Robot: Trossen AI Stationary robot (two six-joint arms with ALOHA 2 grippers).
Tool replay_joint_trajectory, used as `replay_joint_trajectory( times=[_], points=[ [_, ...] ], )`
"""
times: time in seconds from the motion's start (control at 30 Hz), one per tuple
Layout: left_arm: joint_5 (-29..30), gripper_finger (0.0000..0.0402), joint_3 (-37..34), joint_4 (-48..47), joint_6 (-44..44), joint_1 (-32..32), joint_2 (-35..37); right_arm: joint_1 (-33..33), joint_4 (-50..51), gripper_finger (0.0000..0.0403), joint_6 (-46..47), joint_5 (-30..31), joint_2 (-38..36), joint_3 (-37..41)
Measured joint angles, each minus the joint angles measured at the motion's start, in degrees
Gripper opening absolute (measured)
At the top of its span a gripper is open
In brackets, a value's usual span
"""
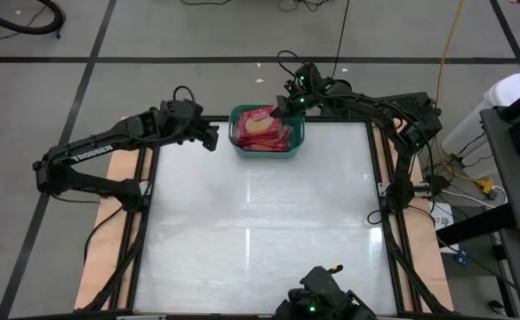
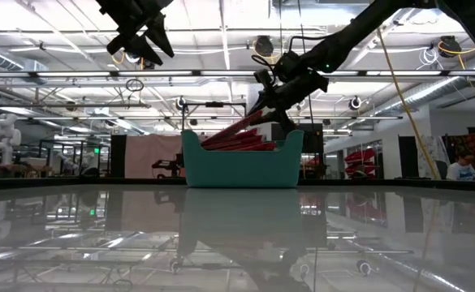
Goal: Sort popcorn bags into baskets
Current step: Put the red popcorn pack into the green bin, then return to Home Position
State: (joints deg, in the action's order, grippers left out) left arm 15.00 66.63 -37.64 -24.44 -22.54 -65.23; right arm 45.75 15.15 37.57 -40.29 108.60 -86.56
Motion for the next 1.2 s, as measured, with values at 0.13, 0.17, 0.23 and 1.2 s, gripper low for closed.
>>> replay_joint_trajectory(
  times=[0.13,0.17,0.23,1.2],
  points=[
    [-0.01,0.0186,0.0,-0.42,-0.42,0.65,0.0,0.35,0.34,0.012,-0.23,-0.2,-0.4,0.0],
    [0.01,0.0186,0.0,-0.4,-0.89,0.96,0.0,0.39,0.63,0.0127,-0.3,-0.14,-0.67,0.0],
    [0.01,0.0186,0.0,-0.4,-1.64,1.39,0.0,0.45,1.26,0.0136,-0.91,0.13,-1.47,0.0],
    [-1.9,0.0186,-0.02,7.4,6.47,3.87,0.56,-5.53,15.13,0.0043,-36.94,1.16,-32.21,0.0]
  ],
)
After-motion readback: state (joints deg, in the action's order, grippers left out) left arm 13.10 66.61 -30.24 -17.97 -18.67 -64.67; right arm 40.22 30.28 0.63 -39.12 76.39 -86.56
